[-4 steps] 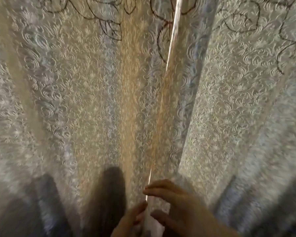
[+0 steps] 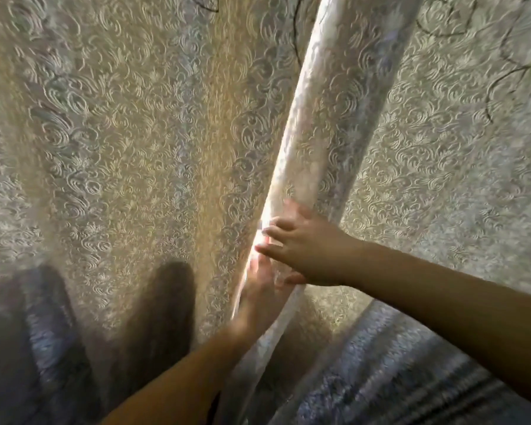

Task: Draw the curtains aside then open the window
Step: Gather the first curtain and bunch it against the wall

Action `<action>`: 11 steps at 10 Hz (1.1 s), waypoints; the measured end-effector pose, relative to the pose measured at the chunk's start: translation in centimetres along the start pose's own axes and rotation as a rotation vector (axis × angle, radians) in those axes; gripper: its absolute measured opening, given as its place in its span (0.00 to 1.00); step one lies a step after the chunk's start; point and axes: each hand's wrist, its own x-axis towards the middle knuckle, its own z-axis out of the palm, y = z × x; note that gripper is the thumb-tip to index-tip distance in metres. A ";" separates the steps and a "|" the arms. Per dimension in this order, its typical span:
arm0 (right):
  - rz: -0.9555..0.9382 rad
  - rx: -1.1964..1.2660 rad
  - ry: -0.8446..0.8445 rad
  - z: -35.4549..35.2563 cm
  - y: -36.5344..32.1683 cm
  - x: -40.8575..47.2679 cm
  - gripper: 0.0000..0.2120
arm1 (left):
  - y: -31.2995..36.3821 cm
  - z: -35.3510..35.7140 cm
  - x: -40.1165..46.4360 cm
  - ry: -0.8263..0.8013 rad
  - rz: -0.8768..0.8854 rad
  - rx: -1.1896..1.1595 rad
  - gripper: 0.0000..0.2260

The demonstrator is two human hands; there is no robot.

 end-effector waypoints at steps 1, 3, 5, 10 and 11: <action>0.025 -0.138 -0.274 2.0 1.7 -1.1 0.40 | 1.2 1.6 0.7 0.021 0.109 -0.068 0.18; 0.136 -0.131 0.138 9.4 5.3 -6.0 0.17 | 3.4 8.3 2.1 0.140 0.207 -0.121 0.17; 0.219 -0.105 0.398 16.2 9.9 -13.1 0.11 | 7.7 17.4 3.8 0.107 0.221 -0.121 0.21; 0.415 -0.218 0.326 27.4 23.5 -32.1 0.11 | 22.2 40.9 10.3 0.042 0.451 -0.422 0.17; 0.426 -0.262 0.342 30.2 26.6 -36.8 0.13 | 25.0 46.7 11.8 0.010 0.395 -0.570 0.14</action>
